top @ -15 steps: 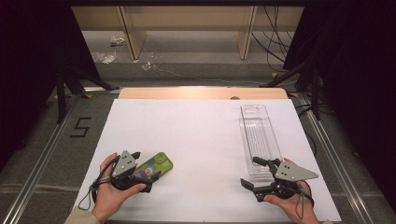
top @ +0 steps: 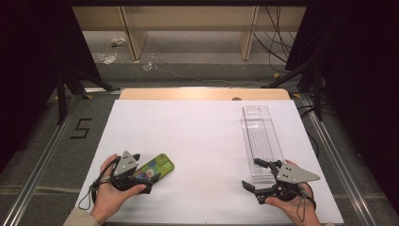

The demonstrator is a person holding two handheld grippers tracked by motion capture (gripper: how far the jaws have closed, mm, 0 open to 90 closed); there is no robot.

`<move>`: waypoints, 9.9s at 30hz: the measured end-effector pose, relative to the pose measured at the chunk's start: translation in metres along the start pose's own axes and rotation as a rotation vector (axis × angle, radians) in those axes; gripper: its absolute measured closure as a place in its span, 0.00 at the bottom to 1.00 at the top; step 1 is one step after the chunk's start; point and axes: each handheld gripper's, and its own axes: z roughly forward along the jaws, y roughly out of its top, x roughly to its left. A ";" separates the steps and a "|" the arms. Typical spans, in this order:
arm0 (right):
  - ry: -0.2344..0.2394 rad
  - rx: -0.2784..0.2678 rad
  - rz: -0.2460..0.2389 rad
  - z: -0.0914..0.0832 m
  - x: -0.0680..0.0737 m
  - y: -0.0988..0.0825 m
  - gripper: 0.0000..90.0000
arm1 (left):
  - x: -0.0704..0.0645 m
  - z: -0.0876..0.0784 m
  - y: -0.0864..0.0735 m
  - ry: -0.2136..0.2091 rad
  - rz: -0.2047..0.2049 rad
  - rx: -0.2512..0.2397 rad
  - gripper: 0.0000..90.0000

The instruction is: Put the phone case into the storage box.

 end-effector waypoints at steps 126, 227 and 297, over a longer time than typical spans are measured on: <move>-0.010 -0.003 0.012 0.001 0.001 0.000 0.17 | 0.029 0.036 0.005 -0.134 0.077 0.497 0.18; -0.036 0.001 0.031 0.053 0.013 0.025 0.15 | -0.036 0.036 0.029 -0.152 0.077 0.113 0.18; -0.009 0.031 0.106 0.125 0.003 0.051 0.17 | -0.077 0.059 0.043 -0.197 0.131 0.076 0.18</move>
